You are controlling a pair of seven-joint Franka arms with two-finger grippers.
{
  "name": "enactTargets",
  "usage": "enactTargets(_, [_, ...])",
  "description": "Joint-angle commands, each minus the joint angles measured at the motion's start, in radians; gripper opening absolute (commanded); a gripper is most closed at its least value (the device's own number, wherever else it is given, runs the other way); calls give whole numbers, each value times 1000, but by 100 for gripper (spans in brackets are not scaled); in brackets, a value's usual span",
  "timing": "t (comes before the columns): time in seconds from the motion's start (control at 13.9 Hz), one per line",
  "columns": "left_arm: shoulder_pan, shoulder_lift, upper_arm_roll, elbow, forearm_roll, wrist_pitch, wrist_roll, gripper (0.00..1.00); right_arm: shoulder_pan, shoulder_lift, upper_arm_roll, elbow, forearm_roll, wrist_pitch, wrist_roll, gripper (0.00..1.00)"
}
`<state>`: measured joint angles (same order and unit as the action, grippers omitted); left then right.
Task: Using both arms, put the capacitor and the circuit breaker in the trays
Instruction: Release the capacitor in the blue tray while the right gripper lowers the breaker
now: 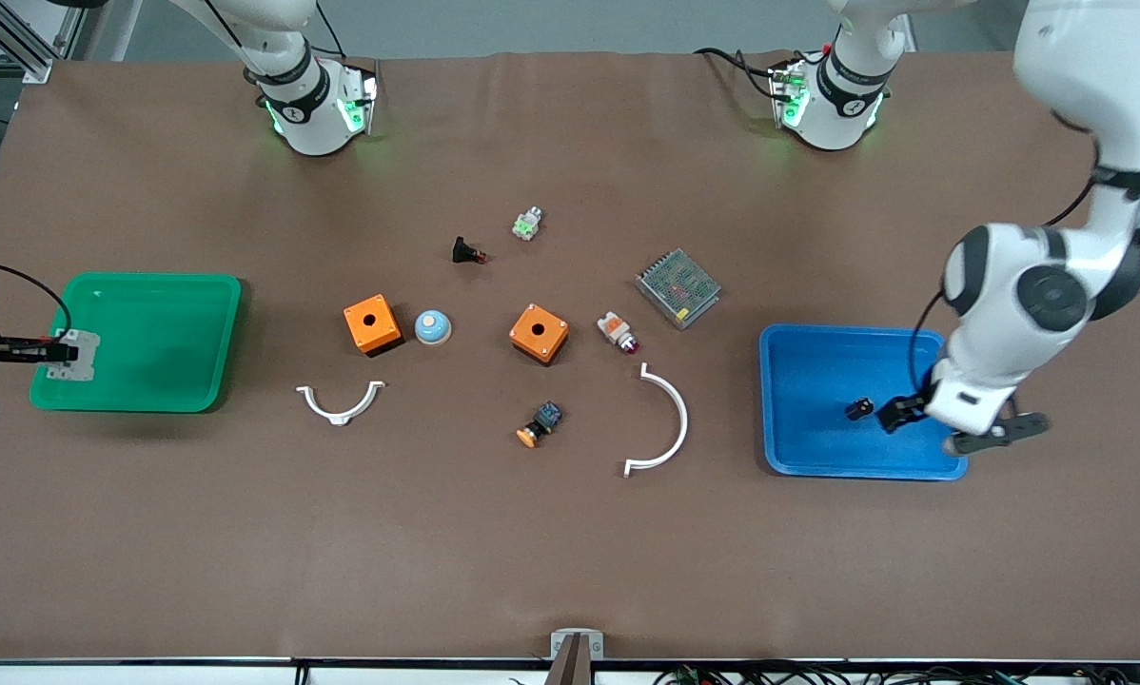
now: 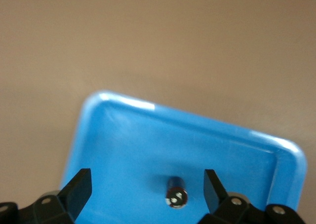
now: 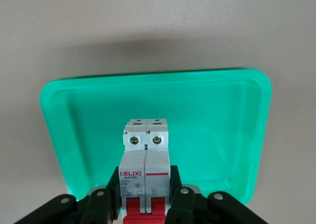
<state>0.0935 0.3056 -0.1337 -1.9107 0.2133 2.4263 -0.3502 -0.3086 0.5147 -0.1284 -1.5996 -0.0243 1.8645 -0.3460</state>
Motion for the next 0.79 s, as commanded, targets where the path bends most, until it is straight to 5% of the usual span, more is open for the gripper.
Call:
enactTargets(0.0, [11,-136,-20,50,8,-161,104,100,-36,-2,23,-103,-26,111,-22,17])
enactTargets(0.36, [8,-226,-76,303,-52,-643,158,100,-50,-4,23,-243,-26,257,-28,19])
enactTargets(0.58, [9,-244,-76,399,-112,-798,227,100,-56,-4,23,-264,-26,280,-27,23])
enactTargets(0.65, [3,-265,-67,407,-120,-826,264,100,-55,-4,23,-263,-26,280,-27,51])
enactTargets(0.72, [-3,-285,-51,401,-136,-840,298,100,-56,-5,23,-261,-26,280,-25,100])
